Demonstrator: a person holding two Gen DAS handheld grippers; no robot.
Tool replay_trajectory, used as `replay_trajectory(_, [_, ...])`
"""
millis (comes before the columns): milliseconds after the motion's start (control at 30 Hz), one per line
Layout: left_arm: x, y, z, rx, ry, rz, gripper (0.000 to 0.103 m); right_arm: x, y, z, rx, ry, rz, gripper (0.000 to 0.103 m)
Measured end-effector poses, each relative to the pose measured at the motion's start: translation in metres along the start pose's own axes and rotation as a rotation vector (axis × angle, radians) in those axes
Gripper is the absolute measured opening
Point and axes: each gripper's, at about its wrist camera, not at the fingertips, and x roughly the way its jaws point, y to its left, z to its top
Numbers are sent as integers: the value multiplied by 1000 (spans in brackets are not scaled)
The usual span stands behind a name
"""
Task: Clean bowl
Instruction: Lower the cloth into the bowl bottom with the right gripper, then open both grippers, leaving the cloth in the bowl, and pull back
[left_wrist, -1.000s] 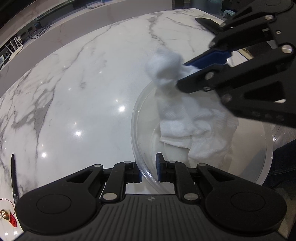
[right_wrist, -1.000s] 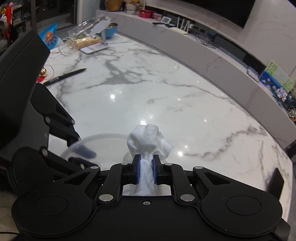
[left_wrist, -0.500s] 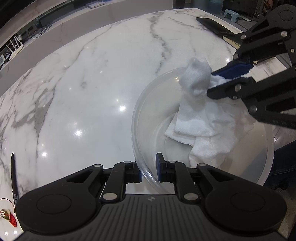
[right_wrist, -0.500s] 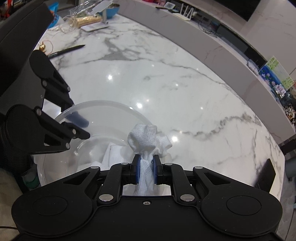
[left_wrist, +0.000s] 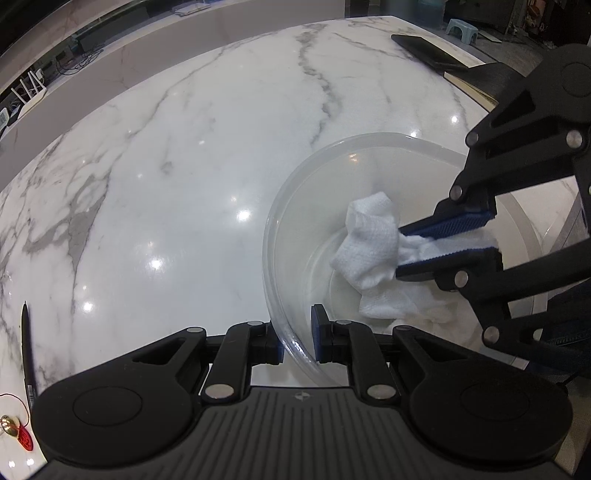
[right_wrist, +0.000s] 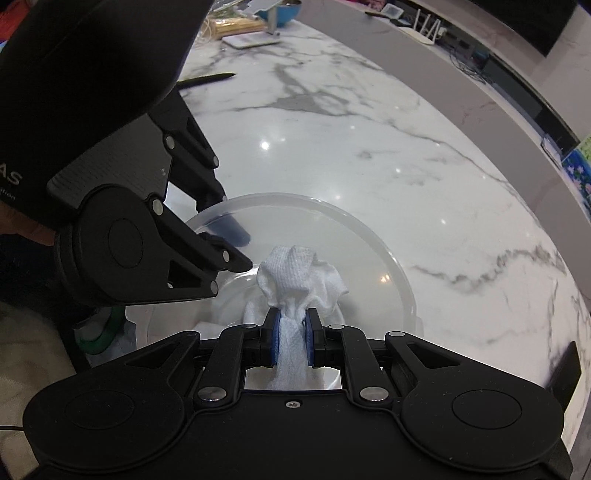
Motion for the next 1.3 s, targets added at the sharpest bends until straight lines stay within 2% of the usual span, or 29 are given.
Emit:
replay_trajectory(67, [-1, 1, 1, -11, -4, 0, 13, 1, 0, 0, 0, 9, -8, 12])
replay_trajectory(133, [-5, 5, 2, -33, -17, -10, 16, 3, -2, -1, 9, 16, -17, 21])
replay_trajectory(167, [-8, 7, 3, -46, -24, -16, 22, 3, -3, -1, 21, 11, -24, 33])
replay_trajectory(200, [-11, 10, 3, -59, -34, -21, 27, 2, -6, -1, 44, -1, -26, 42])
replay_trajectory(267, [-20, 19, 3, -101, -61, -39, 37, -1, -14, 0, 105, -21, -4, 44])
replay_trajectory(367, [-30, 31, 4, -159, -77, -71, 37, -9, -24, 1, 203, -51, 15, 52])
replay_trajectory(533, [-48, 41, 5, -210, -124, -86, 38, -22, -37, -6, 330, -94, 29, 56])
replay_trajectory(600, [-53, 42, 7, -222, -134, -78, 42, -25, -41, -8, 373, -97, 26, 59])
replay_trajectory(900, [-63, 31, 4, -238, -173, -47, 48, -47, -45, -14, 497, -143, -26, 63])
replay_trajectory(1000, [-67, 27, 0, -243, -199, 2, 52, -56, -42, -15, 503, -165, -48, 64])
replay_trajectory(1067, [-69, 25, -3, -250, -219, 35, 59, -64, -38, -15, 499, -191, -68, 66])
replay_trajectory(1233, [-79, 22, -24, -373, -273, 104, 63, -79, -28, -18, 541, -248, -106, 67])
replay_trajectory(1300, [-85, 16, -30, -393, -293, 132, 67, -84, -21, -23, 563, -278, -131, 78])
